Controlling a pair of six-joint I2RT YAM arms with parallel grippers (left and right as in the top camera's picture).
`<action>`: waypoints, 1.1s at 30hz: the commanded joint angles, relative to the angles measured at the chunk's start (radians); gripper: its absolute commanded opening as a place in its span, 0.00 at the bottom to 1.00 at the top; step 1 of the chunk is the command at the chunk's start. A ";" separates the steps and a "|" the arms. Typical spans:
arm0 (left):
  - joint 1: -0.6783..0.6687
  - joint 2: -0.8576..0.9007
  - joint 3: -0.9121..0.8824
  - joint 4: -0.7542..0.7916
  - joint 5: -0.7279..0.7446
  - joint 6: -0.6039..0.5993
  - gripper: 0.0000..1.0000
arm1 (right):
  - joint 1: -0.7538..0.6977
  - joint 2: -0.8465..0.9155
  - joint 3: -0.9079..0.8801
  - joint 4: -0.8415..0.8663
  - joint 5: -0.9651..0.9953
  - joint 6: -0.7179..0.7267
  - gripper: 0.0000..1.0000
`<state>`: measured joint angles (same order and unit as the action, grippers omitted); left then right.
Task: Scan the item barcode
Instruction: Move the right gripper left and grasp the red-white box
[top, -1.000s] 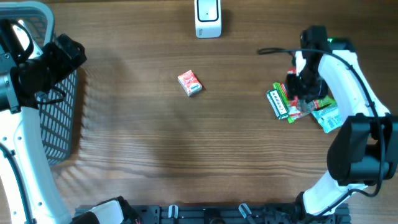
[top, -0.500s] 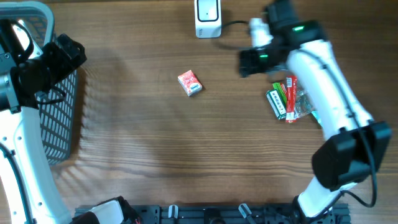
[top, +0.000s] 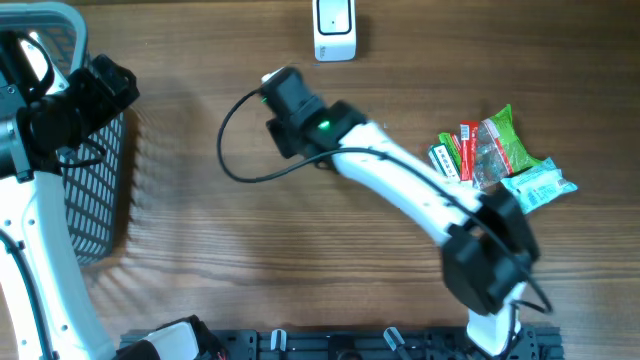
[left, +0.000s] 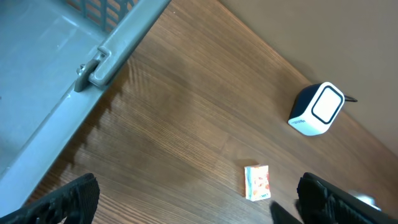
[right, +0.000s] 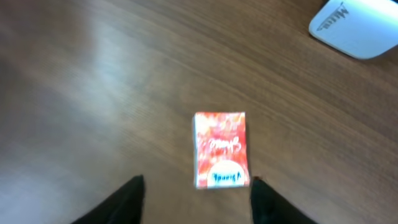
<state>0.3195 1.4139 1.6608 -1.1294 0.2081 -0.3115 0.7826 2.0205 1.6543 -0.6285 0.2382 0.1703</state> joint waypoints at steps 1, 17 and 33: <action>-0.003 -0.001 0.008 0.002 0.012 0.016 1.00 | 0.011 0.089 -0.014 0.044 0.139 0.016 0.35; -0.003 -0.001 0.008 0.002 0.012 0.016 1.00 | 0.017 0.182 -0.014 0.119 0.157 -0.010 0.32; -0.003 -0.001 0.008 0.002 0.012 0.016 1.00 | 0.018 0.269 -0.014 0.122 0.156 -0.040 0.35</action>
<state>0.3195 1.4139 1.6608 -1.1294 0.2081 -0.3115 0.7933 2.2433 1.6421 -0.5079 0.3759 0.1463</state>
